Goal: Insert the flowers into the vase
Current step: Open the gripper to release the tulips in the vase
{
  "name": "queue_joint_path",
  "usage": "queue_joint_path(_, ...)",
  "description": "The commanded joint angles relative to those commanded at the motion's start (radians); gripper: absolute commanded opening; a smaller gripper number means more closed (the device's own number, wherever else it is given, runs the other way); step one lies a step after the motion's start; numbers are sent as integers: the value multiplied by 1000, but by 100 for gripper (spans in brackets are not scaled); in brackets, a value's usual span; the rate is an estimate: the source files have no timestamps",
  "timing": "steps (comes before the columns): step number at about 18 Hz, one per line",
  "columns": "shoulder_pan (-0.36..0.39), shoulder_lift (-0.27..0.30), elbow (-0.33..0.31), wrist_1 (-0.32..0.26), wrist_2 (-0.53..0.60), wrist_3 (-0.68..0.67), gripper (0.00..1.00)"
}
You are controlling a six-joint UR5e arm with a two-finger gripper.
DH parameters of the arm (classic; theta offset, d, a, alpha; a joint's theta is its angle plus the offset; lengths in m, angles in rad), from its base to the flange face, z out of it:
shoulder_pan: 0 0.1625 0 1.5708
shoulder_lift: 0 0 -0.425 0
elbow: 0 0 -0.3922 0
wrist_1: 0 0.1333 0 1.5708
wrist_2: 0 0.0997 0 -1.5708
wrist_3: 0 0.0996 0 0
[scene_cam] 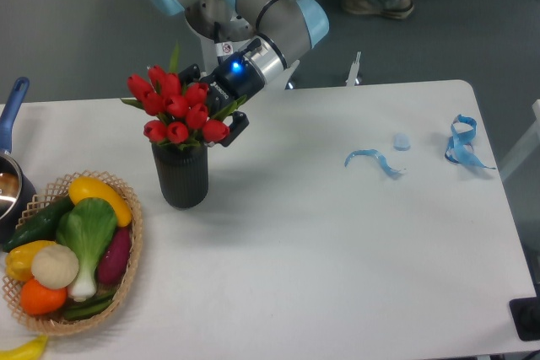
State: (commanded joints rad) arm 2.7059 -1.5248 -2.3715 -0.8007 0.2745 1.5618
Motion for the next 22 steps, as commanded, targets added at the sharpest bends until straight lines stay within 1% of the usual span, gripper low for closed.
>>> queue_joint_path(1,-5,3,9,0,3,-32,100)
queue_joint_path(8,-11,15,11,0,5,-72,100)
queue_joint_path(14,-14,12,11,-5,5,-127,100)
queue_joint_path(18,-15,-2,6,-8,-1,-164,100)
queue_joint_path(22,-14,8,8,-6,-14,-267,100)
